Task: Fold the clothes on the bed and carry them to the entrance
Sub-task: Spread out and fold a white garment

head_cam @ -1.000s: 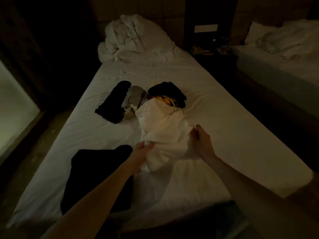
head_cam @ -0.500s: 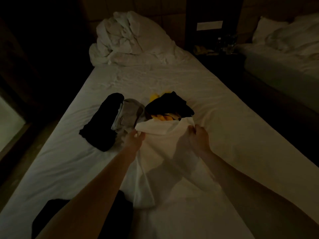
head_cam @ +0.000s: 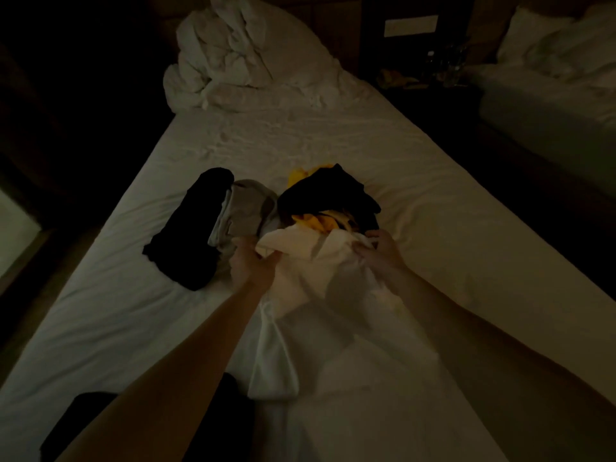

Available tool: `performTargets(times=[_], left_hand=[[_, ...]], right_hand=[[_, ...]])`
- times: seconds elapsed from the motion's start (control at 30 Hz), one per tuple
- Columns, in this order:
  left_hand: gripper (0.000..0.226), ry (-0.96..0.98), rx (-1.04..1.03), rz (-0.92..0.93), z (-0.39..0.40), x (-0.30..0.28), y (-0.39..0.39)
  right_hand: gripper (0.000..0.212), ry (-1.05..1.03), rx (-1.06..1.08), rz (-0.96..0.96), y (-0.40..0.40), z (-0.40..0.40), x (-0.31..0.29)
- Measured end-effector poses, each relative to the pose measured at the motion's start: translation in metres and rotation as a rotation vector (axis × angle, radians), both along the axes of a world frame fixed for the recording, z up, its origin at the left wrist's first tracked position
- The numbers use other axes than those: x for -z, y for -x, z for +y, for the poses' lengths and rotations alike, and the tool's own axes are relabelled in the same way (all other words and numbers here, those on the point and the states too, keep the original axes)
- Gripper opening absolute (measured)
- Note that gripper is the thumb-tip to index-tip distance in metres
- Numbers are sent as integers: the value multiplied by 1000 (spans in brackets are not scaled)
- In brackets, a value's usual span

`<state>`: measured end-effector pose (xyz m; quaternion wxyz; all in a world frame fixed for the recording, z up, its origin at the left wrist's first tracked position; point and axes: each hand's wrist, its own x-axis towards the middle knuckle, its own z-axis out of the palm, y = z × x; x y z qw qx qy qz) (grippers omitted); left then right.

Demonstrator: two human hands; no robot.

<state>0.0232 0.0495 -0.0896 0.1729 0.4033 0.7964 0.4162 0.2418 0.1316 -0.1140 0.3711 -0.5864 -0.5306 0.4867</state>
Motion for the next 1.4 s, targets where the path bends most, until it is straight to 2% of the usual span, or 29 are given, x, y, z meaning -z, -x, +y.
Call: performTargets(times=[0.03,0.1,0.2,0.27,0.37,0.47,0.57,0.63,0.87,1.07,1.17,1.23,1.33,1.4], left_hand=[[31,2,71,-17,-6,-9,-1],[19,-12,152,-183,-19,-24,-1],[29,-35,126,-530,-50,-50,-3],[34,-20,129,-636,-74,-66,-2],[12,4,231,-664,-113,-92,-5],[5,-80,220,-699,-149,-114,-2],[14,-172,226,-644,-188,-136,1],[20,-205,235,-601,-213,-147,2],[10,-262,245,-612,-280,-174,12],[17,-299,197,-610,-334,-193,41],[12,-318,152,-594,-362,-200,66],[9,-311,128,-589,-375,-200,85],[8,-231,105,-606,-388,-195,108],[12,-175,88,-631,-392,-187,124]], right_hand=[[48,15,-28,29,-5,-7,-9],[40,37,-97,79,-15,-23,-27],[17,35,-127,194,-30,-53,-58],[12,29,-141,265,-40,-75,-80],[17,6,-189,306,-50,-104,-109],[13,-33,-228,334,-55,-136,-138],[7,-91,-266,354,-58,-169,-166],[10,-128,-278,334,-57,-189,-182],[23,-151,-304,367,-44,-245,-210],[9,-59,-449,411,-11,-293,-226],[15,-1,-570,482,14,-309,-223],[13,109,-631,534,33,-320,-217],[26,221,-720,561,62,-328,-198],[31,248,-696,554,84,-327,-177]])
